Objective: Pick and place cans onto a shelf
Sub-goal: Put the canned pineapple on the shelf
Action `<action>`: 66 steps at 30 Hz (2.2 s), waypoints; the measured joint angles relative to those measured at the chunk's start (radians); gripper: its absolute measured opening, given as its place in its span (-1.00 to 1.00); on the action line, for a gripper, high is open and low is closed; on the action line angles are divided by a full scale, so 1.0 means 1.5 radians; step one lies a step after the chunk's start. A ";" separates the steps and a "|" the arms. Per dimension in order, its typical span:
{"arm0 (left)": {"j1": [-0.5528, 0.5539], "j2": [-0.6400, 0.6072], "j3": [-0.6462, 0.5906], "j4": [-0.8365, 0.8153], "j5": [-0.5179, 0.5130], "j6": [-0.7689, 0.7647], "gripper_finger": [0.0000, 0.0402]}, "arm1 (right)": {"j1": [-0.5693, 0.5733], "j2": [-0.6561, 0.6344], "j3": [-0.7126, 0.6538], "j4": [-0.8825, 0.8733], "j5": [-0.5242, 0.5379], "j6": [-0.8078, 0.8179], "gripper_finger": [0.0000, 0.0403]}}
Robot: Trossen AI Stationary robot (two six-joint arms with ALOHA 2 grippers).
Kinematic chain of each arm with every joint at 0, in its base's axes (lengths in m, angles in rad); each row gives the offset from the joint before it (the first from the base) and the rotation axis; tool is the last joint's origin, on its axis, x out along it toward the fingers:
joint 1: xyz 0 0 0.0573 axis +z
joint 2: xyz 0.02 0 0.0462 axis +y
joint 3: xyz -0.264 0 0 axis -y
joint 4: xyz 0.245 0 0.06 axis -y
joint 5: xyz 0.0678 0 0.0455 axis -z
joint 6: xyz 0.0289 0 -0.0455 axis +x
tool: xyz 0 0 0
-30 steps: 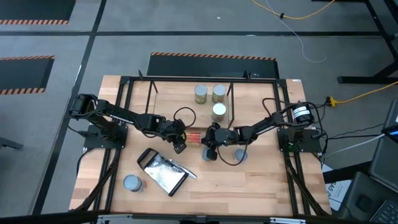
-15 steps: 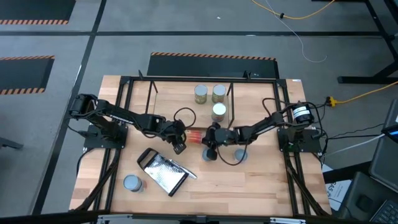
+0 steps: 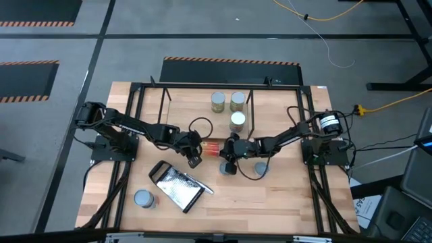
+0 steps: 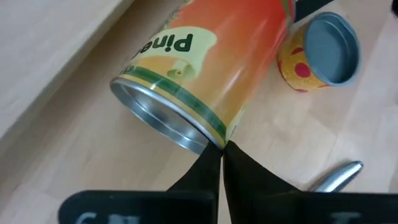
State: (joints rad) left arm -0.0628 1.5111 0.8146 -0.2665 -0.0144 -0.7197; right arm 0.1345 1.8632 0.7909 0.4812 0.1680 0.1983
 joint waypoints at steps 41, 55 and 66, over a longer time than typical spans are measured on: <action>0.003 -0.005 0.406 -0.711 0.259 0.002 -1.00 | 0.013 -0.336 0.000 -0.383 -0.027 -0.123 -0.77; 0.058 0.111 0.407 -0.824 0.314 0.028 -1.00 | 0.013 -0.354 0.000 -0.389 -0.026 -0.139 -0.77; 0.099 0.201 0.408 -0.865 0.312 0.084 -1.00 | 0.013 -0.354 0.000 -0.385 -0.025 -0.140 -0.77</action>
State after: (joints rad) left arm 0.0859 1.8121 1.4269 -1.5634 0.4539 -0.5940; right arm 0.1543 1.3327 0.7910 -0.0967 0.1299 -0.0117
